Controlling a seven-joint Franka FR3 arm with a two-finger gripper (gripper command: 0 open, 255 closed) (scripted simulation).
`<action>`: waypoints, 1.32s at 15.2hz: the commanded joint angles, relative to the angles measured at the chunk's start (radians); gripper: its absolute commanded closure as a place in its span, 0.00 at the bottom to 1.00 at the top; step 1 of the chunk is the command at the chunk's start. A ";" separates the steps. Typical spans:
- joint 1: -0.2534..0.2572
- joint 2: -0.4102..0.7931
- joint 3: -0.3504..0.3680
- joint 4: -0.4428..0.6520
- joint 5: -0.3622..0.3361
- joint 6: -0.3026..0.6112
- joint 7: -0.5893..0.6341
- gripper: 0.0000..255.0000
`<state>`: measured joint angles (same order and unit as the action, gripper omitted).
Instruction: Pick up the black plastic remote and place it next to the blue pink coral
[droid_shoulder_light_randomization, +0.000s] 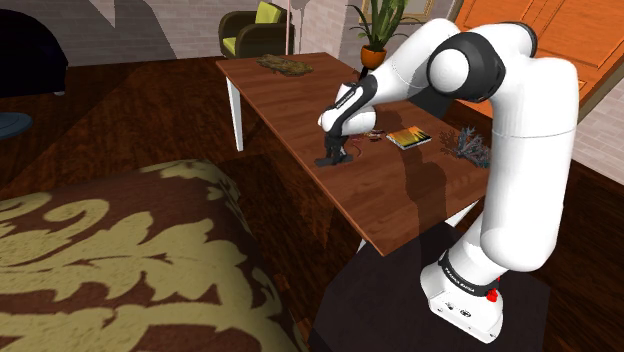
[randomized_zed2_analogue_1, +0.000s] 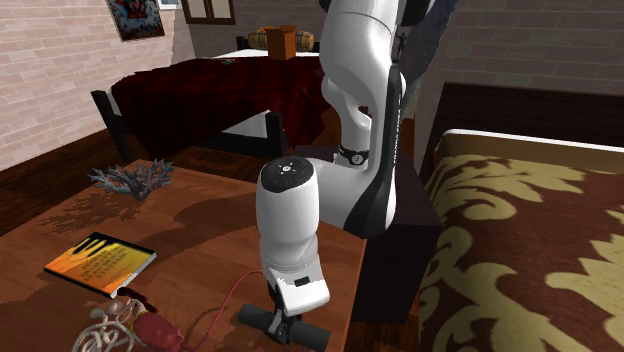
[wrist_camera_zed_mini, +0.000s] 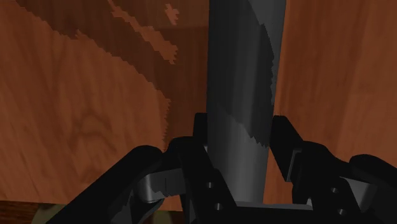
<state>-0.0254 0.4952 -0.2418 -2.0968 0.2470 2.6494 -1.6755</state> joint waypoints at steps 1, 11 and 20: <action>0.007 -0.024 -0.009 -0.004 -0.011 -0.020 0.008 1.00; 0.035 -0.132 -0.047 -0.007 -0.064 -0.122 0.046 1.00; 0.053 -0.219 -0.071 0.010 -0.111 -0.221 0.079 1.00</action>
<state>0.0253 0.2861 -0.3100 -2.0932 0.1416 2.4436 -1.6016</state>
